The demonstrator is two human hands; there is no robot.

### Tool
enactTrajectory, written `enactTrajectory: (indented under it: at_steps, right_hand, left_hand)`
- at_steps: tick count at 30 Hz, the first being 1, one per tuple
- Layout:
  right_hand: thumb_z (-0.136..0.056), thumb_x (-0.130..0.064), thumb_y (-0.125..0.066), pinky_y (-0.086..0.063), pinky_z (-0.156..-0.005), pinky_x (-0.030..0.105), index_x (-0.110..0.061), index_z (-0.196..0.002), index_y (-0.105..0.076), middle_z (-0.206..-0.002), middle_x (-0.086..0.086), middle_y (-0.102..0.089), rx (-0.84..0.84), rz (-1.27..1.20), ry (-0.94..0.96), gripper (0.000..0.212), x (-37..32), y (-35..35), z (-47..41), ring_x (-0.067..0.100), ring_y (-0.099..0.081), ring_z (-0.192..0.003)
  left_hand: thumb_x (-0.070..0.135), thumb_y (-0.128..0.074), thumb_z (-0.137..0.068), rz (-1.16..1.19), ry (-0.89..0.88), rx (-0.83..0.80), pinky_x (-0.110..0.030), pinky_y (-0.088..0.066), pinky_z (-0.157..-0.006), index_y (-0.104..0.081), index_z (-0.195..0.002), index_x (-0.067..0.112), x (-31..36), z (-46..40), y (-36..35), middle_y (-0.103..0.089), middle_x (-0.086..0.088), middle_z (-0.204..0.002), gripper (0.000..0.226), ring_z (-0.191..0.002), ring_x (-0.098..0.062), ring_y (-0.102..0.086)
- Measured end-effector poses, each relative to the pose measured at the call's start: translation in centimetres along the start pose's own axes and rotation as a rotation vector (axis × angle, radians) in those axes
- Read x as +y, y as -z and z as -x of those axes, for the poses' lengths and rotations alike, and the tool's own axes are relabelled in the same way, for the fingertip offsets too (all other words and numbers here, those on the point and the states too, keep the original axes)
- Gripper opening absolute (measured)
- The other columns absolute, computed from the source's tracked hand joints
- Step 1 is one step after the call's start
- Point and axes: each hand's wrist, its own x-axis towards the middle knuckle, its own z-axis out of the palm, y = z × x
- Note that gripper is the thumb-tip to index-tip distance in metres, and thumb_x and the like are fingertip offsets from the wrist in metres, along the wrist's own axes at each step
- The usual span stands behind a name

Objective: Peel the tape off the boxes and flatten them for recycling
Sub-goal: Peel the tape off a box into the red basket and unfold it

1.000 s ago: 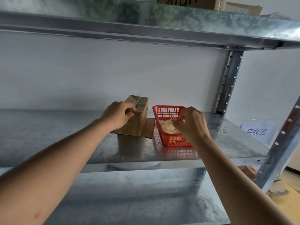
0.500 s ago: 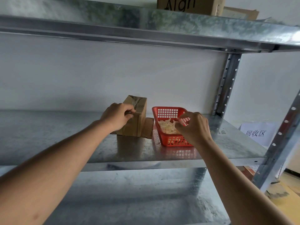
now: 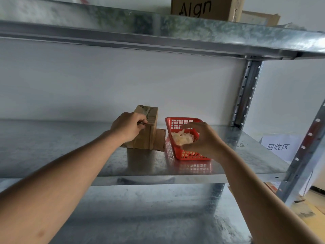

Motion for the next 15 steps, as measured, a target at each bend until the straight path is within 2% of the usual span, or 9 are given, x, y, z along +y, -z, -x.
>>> enactTrajectory:
  at_steps: [3,5,7,9,11,13,15]
  right_hand:
    - [-0.049,-0.05,-0.093,-0.053,-0.08,0.024,-0.048,-0.12,-0.066,-0.111,-0.032,-0.055,-0.099,-0.009,0.003,0.076,0.1,0.4,0.3,0.002,-0.059,-0.103]
    - [-0.048,-0.058,-0.093,-0.054,-0.081,0.026,-0.044,-0.129,-0.064,-0.112,-0.031,-0.054,-0.164,-0.014,-0.023,0.087,0.2,0.4,0.6,0.002,-0.058,-0.102]
    - [-0.053,-0.059,-0.095,-0.054,-0.081,0.026,-0.04,-0.13,-0.065,-0.111,-0.029,-0.055,-0.162,-0.005,-0.032,0.085,0.1,0.4,0.9,-0.001,-0.057,-0.099]
    - [-0.061,-0.052,-0.094,-0.053,-0.083,0.028,-0.036,-0.121,-0.071,-0.105,-0.028,-0.053,-0.031,0.038,0.005,0.067,-0.1,0.3,1.1,-0.001,-0.056,-0.097]
    - [-0.07,-0.043,-0.09,-0.051,-0.082,0.029,-0.039,-0.107,-0.074,-0.105,-0.02,-0.055,0.147,0.046,-0.009,0.041,-0.2,0.5,1.2,0.001,-0.055,-0.091]
    - [-0.079,-0.034,-0.086,-0.05,-0.073,0.019,-0.042,-0.088,-0.073,-0.099,-0.016,-0.065,0.312,-0.022,-0.037,0.017,-0.4,0.7,0.9,0.002,-0.061,-0.08]
    - [-0.083,-0.026,-0.084,-0.045,-0.063,0.006,-0.038,-0.081,-0.073,-0.085,-0.017,-0.072,0.449,-0.099,-0.042,0.017,-0.4,0.7,0.5,0.0,-0.067,-0.07]
  left_hand:
    - [0.024,-0.069,-0.099,0.0,0.012,0.001,-0.039,-0.054,-0.09,-0.075,-0.115,0.026,-0.1,-0.1,-0.1,-0.074,-0.001,-0.117,0.017,-0.106,-0.027,-0.066]
    - [0.024,-0.069,-0.099,0.0,0.019,0.005,-0.038,-0.053,-0.089,-0.074,-0.115,0.026,0.0,-0.3,-0.3,-0.074,-0.001,-0.116,0.017,-0.106,-0.027,-0.066]
    - [0.024,-0.068,-0.099,0.001,0.024,0.005,-0.038,-0.053,-0.088,-0.074,-0.115,0.025,0.2,-0.4,-0.5,-0.074,-0.001,-0.116,0.017,-0.105,-0.027,-0.066]
    - [0.024,-0.068,-0.099,-0.001,0.024,0.002,-0.038,-0.053,-0.089,-0.074,-0.114,0.025,0.3,-0.6,-0.7,-0.074,-0.001,-0.116,0.016,-0.105,-0.027,-0.067]
    - [0.023,-0.068,-0.099,-0.004,0.018,-0.004,-0.038,-0.054,-0.088,-0.074,-0.114,0.025,0.3,-0.7,-0.7,-0.075,-0.001,-0.116,0.016,-0.105,-0.027,-0.067]
    - [0.024,-0.068,-0.099,-0.007,0.016,-0.01,-0.038,-0.054,-0.088,-0.074,-0.115,0.025,0.3,-0.8,-0.7,-0.075,-0.001,-0.116,0.017,-0.104,-0.027,-0.067]
    - [0.025,-0.068,-0.099,-0.008,0.016,-0.019,-0.039,-0.054,-0.088,-0.074,-0.115,0.025,0.2,-0.8,-0.7,-0.074,0.0,-0.117,0.017,-0.104,-0.026,-0.067]
